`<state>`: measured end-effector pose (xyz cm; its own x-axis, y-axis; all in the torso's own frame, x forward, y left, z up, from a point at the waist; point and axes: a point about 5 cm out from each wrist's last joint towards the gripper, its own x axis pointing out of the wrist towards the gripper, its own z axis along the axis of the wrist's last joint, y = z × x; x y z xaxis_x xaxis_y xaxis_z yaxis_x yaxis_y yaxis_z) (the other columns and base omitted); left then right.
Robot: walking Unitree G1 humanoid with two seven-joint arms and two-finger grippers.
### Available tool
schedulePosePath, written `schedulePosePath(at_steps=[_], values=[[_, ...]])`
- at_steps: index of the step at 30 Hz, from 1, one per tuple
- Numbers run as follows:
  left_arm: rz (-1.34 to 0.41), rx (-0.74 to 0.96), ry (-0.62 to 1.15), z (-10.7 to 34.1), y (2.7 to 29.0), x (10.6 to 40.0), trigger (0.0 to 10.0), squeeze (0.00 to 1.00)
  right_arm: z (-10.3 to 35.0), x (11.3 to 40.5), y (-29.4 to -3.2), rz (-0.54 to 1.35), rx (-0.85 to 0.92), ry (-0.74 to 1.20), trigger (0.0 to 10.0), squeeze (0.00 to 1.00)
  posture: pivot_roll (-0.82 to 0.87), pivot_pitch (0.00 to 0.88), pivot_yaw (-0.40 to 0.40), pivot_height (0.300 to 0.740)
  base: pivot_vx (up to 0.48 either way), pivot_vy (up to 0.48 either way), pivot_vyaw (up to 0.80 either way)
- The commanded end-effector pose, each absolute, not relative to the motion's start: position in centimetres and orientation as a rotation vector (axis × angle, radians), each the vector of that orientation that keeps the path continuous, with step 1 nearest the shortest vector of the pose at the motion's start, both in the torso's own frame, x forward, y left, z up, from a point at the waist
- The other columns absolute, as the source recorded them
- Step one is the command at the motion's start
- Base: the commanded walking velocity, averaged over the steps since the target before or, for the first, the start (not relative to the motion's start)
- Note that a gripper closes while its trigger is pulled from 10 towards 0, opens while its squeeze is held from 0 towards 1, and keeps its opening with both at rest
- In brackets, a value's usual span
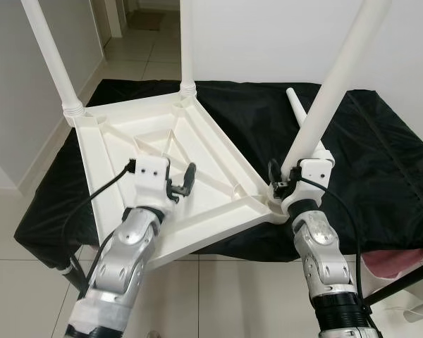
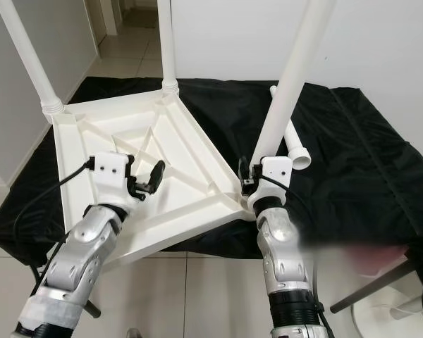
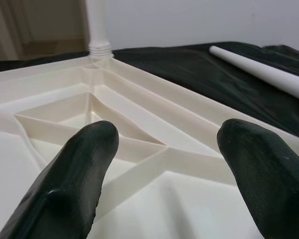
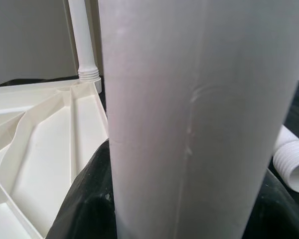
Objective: Building children table
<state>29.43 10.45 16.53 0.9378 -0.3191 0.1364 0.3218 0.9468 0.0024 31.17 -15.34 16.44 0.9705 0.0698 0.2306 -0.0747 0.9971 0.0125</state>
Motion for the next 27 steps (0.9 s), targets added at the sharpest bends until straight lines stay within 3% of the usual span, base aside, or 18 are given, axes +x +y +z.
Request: schedulePosePath(at_steps=[1, 9, 27], values=[[-0.535, 0.025, -0.149, 16.3, 9.3, 28.4, 10.0, 0.0, 16.7, 30.9, -15.3, 0.086, 0.021, -0.254, 10.0, 0.0, -0.02, 0.006, -0.005, 0.74, 0.0, 0.0, 0.0], [-0.63, 0.147, -0.158, 14.8, 8.0, 27.2, 10.0, 0.0, 16.4, 30.9, -15.6, 0.102, 0.012, -0.247, 10.0, 0.0, -0.03, 0.017, 0.003, 0.74, 0.0, 0.0, 0.0], [-0.813, 0.226, -0.103, 13.4, 5.6, 25.3, 10.0, 0.0, 14.6, 31.9, -16.6, 0.153, -0.068, -0.189, 10.0, 0.0, 0.03, 0.033, -0.033, 0.74, 0.0, 0.0, 0.0]])
